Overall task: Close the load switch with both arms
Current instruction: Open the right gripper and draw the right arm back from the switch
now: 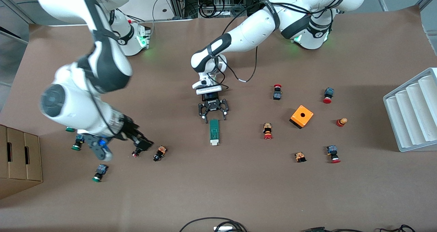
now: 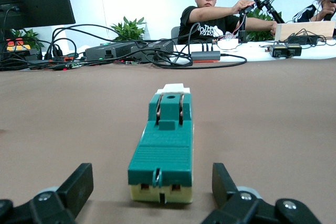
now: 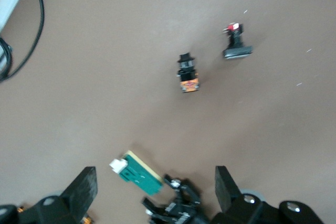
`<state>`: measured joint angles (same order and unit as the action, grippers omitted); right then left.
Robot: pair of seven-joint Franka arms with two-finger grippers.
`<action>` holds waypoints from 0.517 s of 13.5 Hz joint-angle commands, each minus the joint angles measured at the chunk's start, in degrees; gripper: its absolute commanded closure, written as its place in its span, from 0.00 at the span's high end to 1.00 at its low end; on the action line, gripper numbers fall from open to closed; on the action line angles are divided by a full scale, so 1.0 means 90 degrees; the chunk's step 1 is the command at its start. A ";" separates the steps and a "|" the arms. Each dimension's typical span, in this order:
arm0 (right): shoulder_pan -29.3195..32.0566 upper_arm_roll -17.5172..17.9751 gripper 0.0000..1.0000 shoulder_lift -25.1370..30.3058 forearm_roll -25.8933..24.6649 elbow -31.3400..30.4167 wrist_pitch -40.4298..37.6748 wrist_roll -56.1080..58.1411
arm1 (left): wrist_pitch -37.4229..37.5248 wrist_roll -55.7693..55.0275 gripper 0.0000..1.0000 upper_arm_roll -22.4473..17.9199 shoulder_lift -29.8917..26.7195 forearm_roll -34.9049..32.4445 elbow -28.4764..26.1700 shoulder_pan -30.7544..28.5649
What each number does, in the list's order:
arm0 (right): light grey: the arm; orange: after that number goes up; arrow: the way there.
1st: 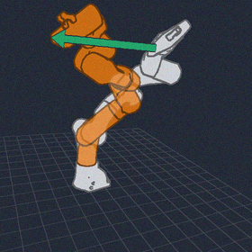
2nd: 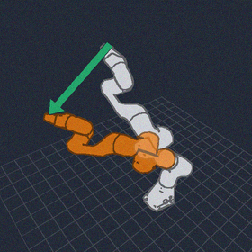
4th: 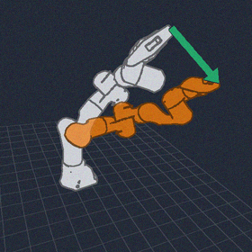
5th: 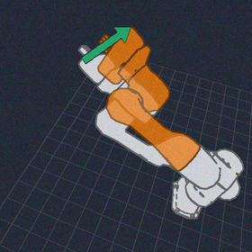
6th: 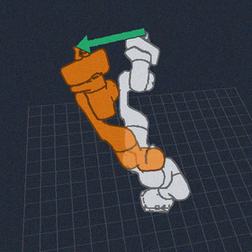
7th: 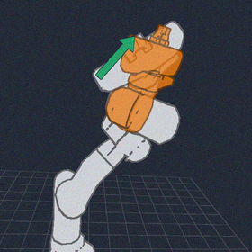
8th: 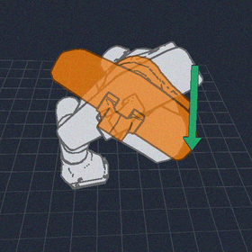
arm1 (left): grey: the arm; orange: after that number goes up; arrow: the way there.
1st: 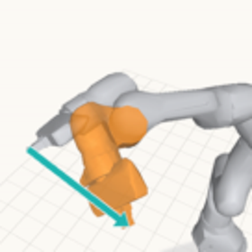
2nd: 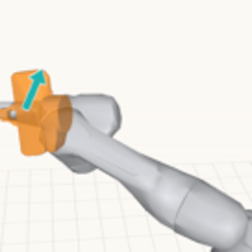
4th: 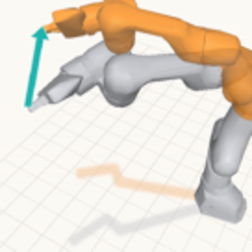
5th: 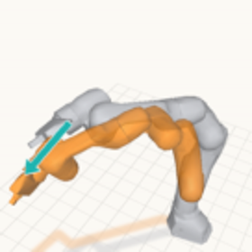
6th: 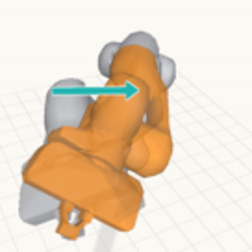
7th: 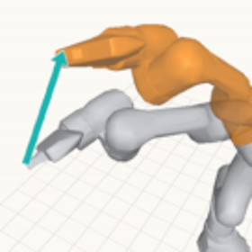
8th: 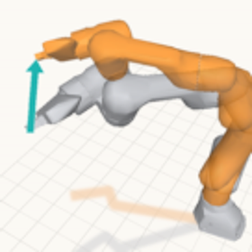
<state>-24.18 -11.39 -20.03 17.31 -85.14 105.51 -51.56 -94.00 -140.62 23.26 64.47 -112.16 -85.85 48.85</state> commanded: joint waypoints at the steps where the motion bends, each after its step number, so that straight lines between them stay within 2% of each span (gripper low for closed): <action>1: 0.0429 0.0084 1.00 0.0894 0.0069 -0.0812 -0.0307 0.1387 | -0.0161 0.0077 1.00 0.0042 -0.0258 0.0079 0.0007 -0.0027; 3: 0.0713 0.0084 1.00 0.1354 -0.0145 -0.1076 -0.0521 0.2461 | -0.0326 0.0087 1.00 0.0042 -0.0472 0.0274 -0.0002 -0.0027; 7: 0.1425 0.0084 1.00 0.1892 -0.0516 -0.1116 -0.1205 0.4748 | -0.0678 0.0097 1.00 0.0071 -0.0989 0.0625 -0.0061 -0.0008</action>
<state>-14.12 -11.39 -6.58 14.22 -92.85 95.87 -16.24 -98.15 -140.54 23.74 59.16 -109.04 -85.04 48.87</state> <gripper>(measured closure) 0.000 0.000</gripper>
